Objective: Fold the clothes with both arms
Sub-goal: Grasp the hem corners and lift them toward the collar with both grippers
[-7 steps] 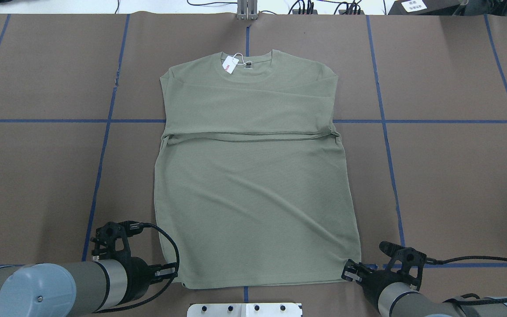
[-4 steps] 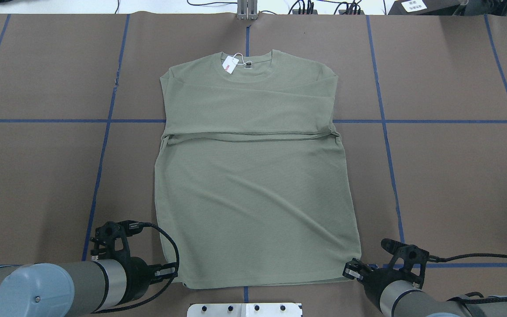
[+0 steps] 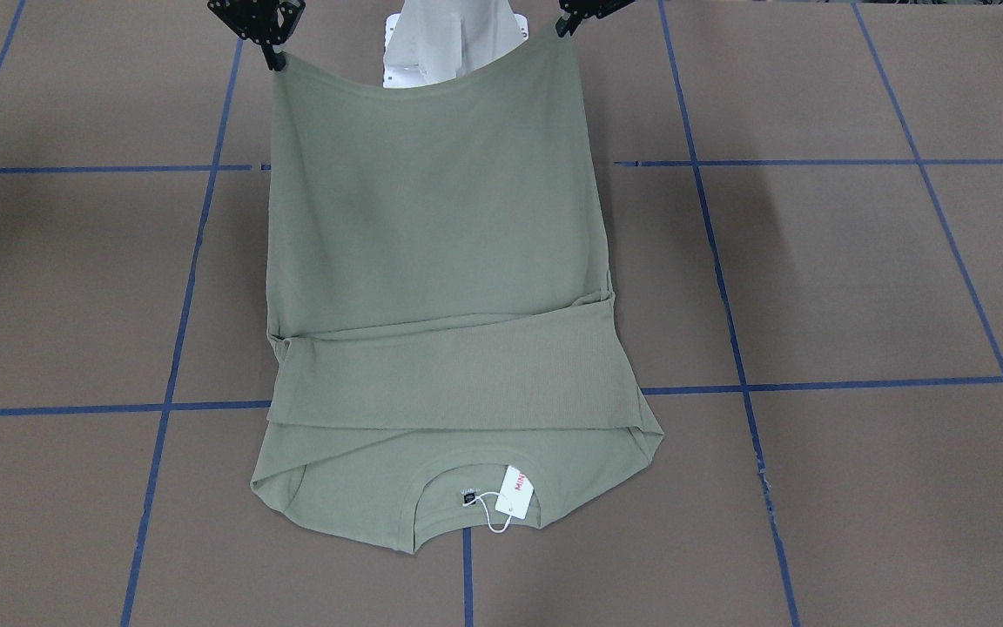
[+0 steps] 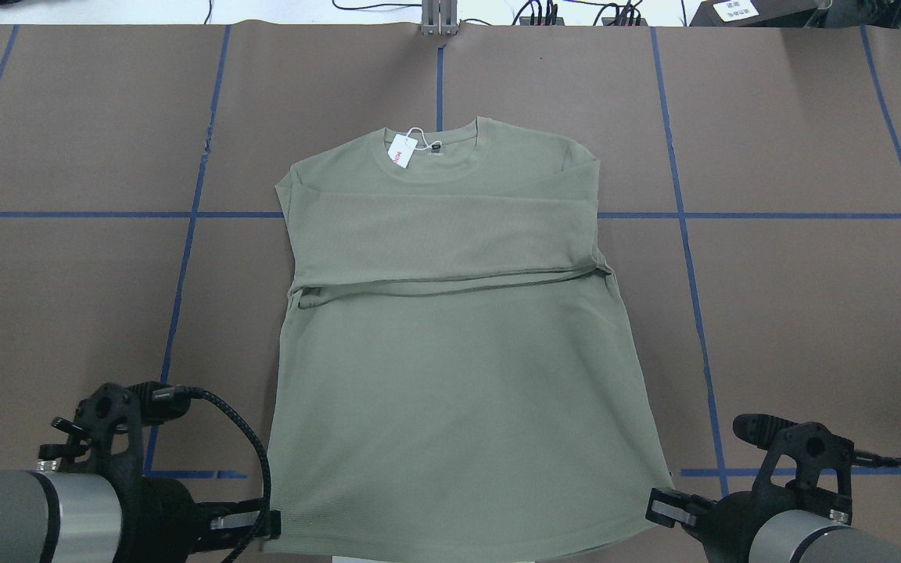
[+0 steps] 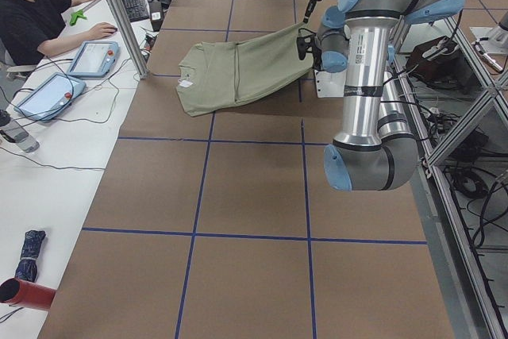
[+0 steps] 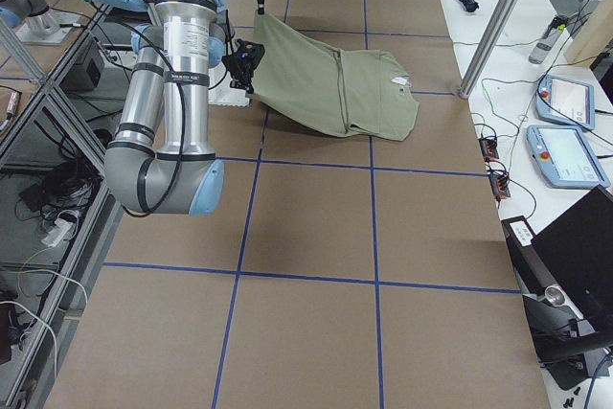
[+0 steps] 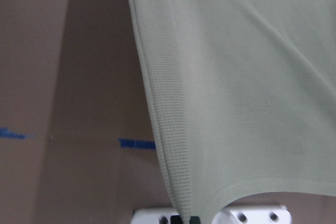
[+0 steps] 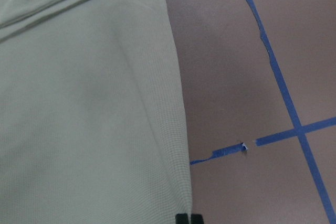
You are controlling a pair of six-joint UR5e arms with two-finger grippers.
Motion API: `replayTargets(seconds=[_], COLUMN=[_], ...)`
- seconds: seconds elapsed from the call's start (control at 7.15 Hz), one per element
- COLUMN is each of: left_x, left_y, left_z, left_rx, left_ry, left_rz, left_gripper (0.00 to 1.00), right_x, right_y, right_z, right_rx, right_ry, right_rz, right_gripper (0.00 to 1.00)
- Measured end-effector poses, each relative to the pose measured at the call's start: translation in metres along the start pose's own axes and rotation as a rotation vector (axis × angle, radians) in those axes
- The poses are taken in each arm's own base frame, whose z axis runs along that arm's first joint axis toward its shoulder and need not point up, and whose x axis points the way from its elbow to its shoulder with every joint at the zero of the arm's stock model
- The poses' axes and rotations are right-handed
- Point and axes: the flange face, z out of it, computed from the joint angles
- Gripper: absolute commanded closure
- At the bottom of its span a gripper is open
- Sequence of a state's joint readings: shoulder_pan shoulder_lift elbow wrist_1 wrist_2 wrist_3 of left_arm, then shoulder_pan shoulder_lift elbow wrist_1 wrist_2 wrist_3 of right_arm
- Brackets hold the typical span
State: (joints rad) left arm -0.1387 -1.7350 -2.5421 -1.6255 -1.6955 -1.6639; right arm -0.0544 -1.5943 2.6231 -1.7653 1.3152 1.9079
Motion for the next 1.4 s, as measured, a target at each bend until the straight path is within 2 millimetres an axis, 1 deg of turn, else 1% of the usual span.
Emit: replayTargets(seconds=[0.14,0.28,0.42,0.56,0.7,0.84,0.98,1.12,1.26,1.4], left_x=[0.012,0.021,0.025,0.024,0.021,0.018,0.016,0.015,0.016,0.013], left_y=[-0.006,-0.021,-0.046,-0.081,-0.120,-0.164,-0.210,-0.253,-0.292,-0.325], left_z=[-0.009,0.006,0.027,0.045,0.059,0.062,0.055,0.044,0.038,0.043], left_rx=[-0.003,0.017,0.059,0.112,0.171,0.234,0.302,0.359,0.395,0.412], left_ry=[-0.006,-0.031,-0.067,-0.093,-0.108,-0.122,-0.143,-0.166,-0.189,-0.213], left_rz=[0.014,0.051,0.096,0.136,0.165,0.192,0.214,0.226,0.226,0.228], left_gripper=[1.00,1.00,1.00,1.00,1.00,1.00,1.00,1.00,1.00,1.00], right_x=[-0.008,-0.021,-0.043,-0.070,-0.095,-0.115,-0.129,-0.140,-0.144,-0.146], right_y=[-0.008,-0.017,-0.031,-0.056,-0.088,-0.125,-0.166,-0.210,-0.253,-0.291], right_z=[-0.012,-0.013,-0.001,0.020,0.039,0.048,0.054,0.063,0.081,0.105], right_rx=[-0.007,0.001,0.032,0.069,0.093,0.115,0.134,0.151,0.168,0.185], right_ry=[0.003,0.001,-0.001,0.016,0.037,0.053,0.066,0.073,0.072,0.072], right_rz=[0.012,0.010,-0.012,-0.035,-0.050,-0.056,-0.059,-0.054,-0.047,-0.045], right_gripper=[1.00,1.00,1.00,1.00,1.00,1.00,1.00,1.00,1.00,1.00])
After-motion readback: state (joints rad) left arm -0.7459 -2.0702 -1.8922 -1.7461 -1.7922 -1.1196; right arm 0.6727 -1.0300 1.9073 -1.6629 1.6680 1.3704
